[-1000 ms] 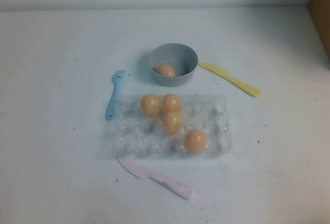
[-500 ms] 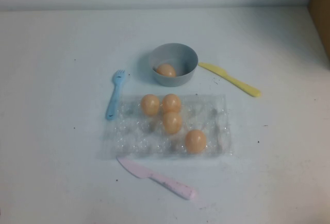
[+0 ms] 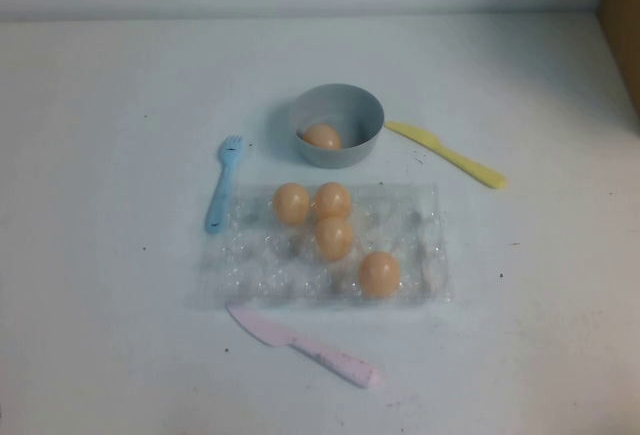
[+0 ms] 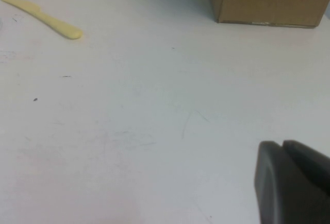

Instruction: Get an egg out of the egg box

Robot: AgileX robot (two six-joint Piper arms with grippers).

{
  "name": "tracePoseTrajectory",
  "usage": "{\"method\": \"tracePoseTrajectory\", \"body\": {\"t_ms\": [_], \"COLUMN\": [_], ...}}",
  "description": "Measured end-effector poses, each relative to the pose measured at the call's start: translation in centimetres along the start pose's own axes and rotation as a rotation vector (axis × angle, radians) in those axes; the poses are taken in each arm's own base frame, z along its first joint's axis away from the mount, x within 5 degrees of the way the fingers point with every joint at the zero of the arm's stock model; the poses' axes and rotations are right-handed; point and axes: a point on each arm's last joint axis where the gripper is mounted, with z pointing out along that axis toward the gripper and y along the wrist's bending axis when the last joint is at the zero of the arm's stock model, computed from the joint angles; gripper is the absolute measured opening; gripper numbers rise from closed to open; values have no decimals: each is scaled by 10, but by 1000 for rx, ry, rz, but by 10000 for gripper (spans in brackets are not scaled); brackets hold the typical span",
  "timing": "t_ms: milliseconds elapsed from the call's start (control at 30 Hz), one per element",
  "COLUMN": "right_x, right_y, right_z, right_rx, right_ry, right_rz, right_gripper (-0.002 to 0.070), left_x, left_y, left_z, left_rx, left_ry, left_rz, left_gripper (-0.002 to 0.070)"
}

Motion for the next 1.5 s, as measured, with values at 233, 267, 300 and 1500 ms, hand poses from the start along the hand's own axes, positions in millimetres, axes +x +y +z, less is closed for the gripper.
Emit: {"method": "tracePoseTrajectory", "body": {"t_ms": [233,267,300,1500], "right_x": [-9,-12,-16,-176], "right_y": [13,15,18,34], "right_z": [-1,-2,-3,47], "right_rx": [-166,-207,-257,-486], "right_ry": [-64,-76,-90,340], "right_rz": [501,633,793,45], "right_gripper": [-17,-17,-17,-17], "left_x": [0,0,0,0], "left_y": [0,0,0,0], "left_z": [0,0,0,0], "left_rx": [0,0,0,0], "left_ry": [0,0,0,0], "left_rz": [0,0,0,0], "left_gripper": [-3,-3,-3,-3]}}
